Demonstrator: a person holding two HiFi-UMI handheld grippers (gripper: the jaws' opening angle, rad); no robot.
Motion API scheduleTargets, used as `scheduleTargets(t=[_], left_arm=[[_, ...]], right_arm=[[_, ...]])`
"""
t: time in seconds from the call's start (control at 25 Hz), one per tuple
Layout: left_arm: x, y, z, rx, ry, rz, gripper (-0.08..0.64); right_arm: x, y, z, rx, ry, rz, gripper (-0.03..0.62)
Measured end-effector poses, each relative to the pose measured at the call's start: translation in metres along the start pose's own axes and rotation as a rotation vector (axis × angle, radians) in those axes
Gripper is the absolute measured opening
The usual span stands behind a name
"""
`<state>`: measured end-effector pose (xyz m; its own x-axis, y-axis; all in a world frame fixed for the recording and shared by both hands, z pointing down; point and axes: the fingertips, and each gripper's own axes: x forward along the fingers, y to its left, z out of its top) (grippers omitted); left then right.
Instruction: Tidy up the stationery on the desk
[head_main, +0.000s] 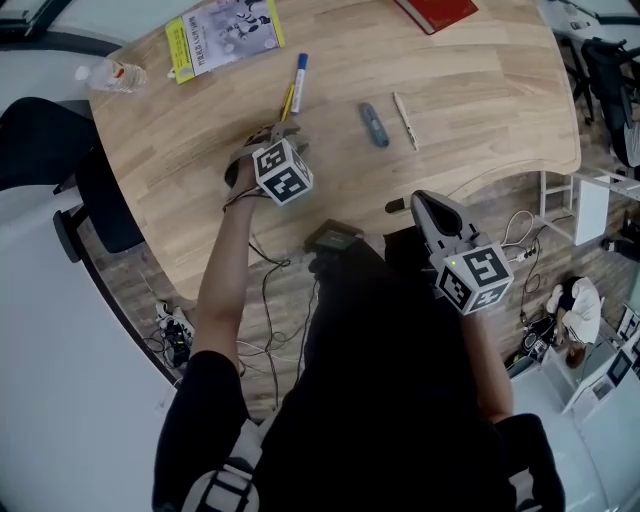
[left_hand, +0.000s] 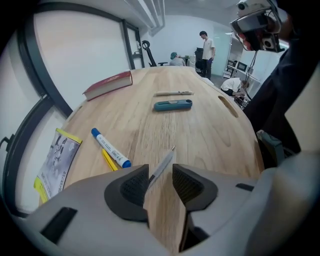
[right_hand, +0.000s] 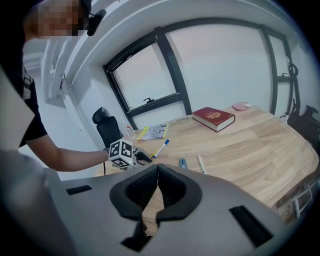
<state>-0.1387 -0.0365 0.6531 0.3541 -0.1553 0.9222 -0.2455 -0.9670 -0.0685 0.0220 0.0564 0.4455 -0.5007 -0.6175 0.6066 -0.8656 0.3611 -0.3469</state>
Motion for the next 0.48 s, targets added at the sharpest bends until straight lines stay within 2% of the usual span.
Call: scheduleTargets(t=[0.12,0.48], left_arm=[[0.002,0.001,-0.002,0.015,0.017,0.017,0.133],[0.006,-0.001,-0.003,0.007,0.069,0.022,0.089]], right_arm=[[0.002,-0.003,0.001,0.001,0.005,0.005,0.021],[0.006,-0.014,0.004,0.007,0.018,0.036,0.021]])
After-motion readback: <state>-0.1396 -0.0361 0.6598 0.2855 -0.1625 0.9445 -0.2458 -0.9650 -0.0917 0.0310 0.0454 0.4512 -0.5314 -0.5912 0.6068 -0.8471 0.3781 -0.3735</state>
